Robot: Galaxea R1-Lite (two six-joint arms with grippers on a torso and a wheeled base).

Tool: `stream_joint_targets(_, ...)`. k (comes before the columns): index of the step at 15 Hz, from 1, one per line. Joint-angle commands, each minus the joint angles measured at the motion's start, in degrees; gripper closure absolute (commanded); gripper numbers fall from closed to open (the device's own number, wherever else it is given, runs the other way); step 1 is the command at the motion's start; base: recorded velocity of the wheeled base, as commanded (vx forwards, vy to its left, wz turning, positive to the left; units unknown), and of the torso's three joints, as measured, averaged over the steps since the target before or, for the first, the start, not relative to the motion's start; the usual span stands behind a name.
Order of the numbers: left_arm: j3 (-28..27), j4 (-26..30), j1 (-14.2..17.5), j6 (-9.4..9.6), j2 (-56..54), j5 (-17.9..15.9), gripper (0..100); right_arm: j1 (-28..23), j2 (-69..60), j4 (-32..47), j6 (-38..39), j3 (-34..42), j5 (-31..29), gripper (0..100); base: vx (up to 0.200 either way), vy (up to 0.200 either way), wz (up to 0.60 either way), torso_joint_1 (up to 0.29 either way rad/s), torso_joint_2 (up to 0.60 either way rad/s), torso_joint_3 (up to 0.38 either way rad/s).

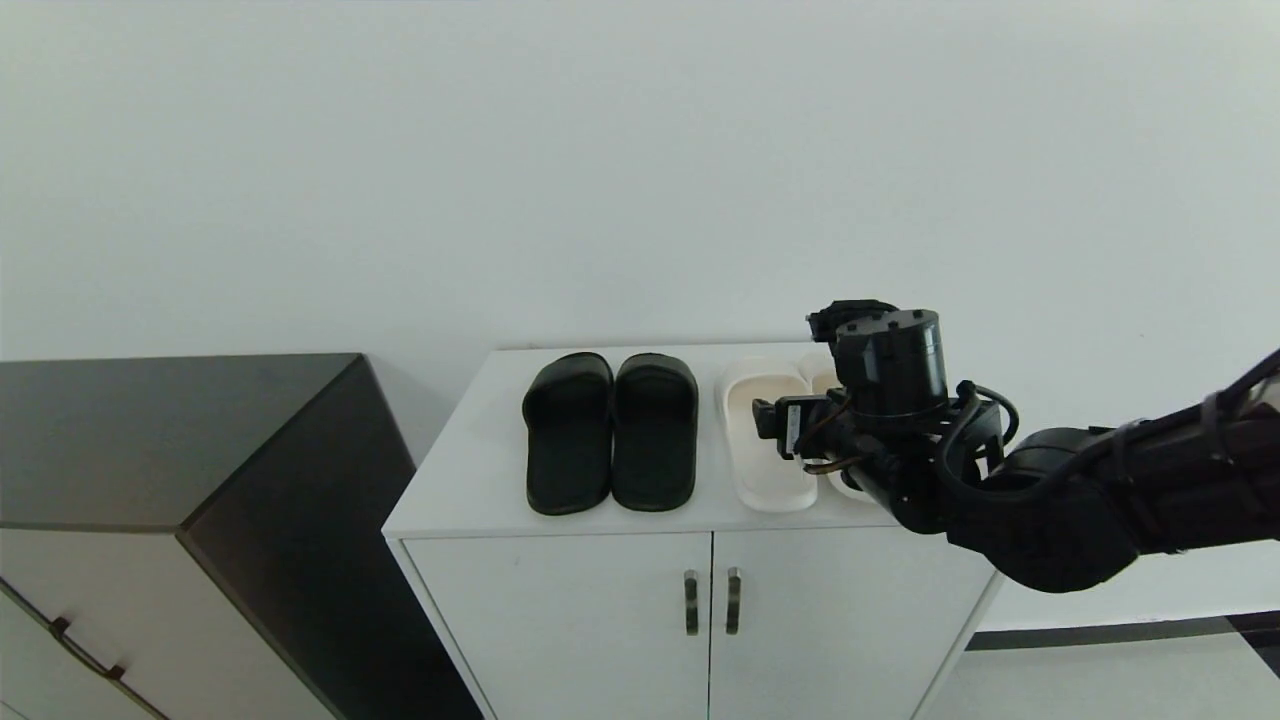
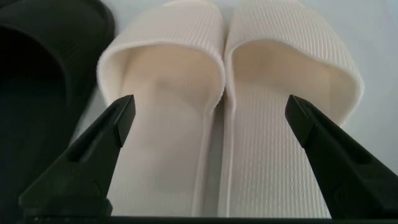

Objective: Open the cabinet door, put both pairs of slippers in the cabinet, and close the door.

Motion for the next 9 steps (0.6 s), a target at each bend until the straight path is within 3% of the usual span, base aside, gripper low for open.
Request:
stream_joint_targets(1,0.0,0.0,0.0,-0.01,0.0,0.0,100,-0.7,2.9,-0.4,0.7,-1.3,-0.1,0,0.0,0.0,0.0,0.0,0.0,0.0)
stream_joint_targets(9,0.0,0.0,0.0,-0.1,0.0,0.0,100,-3.8,7.3,-0.3,0.7,-6.2,0.7,0,0.0,0.0,0.0,0.0,0.0,0.0)
